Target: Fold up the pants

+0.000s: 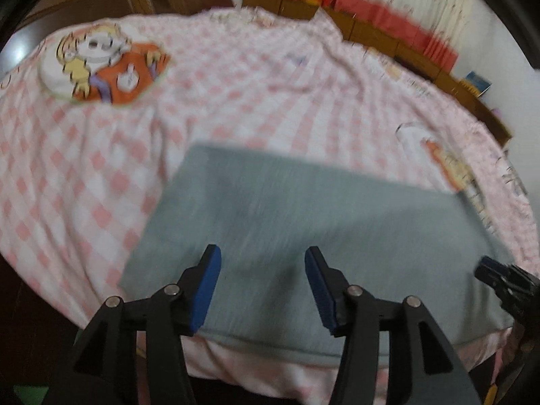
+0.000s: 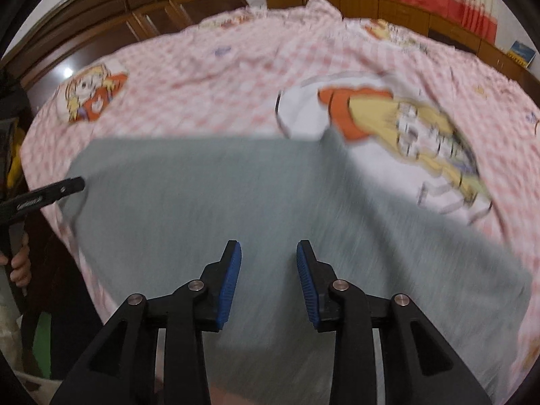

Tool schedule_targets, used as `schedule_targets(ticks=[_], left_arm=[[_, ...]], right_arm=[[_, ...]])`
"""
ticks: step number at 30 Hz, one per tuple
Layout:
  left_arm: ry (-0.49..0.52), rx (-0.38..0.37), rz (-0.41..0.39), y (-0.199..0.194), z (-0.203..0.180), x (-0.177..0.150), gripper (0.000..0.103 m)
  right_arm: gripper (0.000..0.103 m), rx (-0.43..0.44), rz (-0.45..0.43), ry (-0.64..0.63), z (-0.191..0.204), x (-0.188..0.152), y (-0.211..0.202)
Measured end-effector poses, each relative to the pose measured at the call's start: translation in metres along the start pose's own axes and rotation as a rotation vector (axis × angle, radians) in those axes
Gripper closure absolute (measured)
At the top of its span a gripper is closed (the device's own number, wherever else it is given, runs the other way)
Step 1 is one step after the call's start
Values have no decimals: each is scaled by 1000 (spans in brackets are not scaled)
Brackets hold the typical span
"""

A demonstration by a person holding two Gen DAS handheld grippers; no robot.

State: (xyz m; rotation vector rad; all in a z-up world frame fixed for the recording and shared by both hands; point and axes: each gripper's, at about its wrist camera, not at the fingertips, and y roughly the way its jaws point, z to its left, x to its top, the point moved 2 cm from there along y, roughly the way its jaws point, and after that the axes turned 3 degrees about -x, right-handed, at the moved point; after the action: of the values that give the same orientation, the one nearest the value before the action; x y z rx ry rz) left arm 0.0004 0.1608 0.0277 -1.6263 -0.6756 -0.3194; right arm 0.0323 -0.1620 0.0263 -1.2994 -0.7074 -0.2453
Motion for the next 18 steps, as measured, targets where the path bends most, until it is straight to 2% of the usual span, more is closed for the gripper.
schedule_targets(ticks=[2,3,8,11,14,18], left_arm=[[-17,47,52,12,5,-11,48],[-28,46,59,14,7,-16,48],[-14,74,46,8,5,-26,47],[-18,100,55,4,0,-25,47],[-16,75,54,-1,-9,-23,47],[20,51,50,-3,-32,-22,46]], right_arm=[[68,-9,22,-9,2,-19,1],[68,-10,25,-14,2,-26,1],[68,18,29,-2,-10,-62,-13],[68,41,26,29,-20,-69,-27],[68,-12,0,50,-37,-72,-49],[68,-34,-41,134,-78,-79,-80]])
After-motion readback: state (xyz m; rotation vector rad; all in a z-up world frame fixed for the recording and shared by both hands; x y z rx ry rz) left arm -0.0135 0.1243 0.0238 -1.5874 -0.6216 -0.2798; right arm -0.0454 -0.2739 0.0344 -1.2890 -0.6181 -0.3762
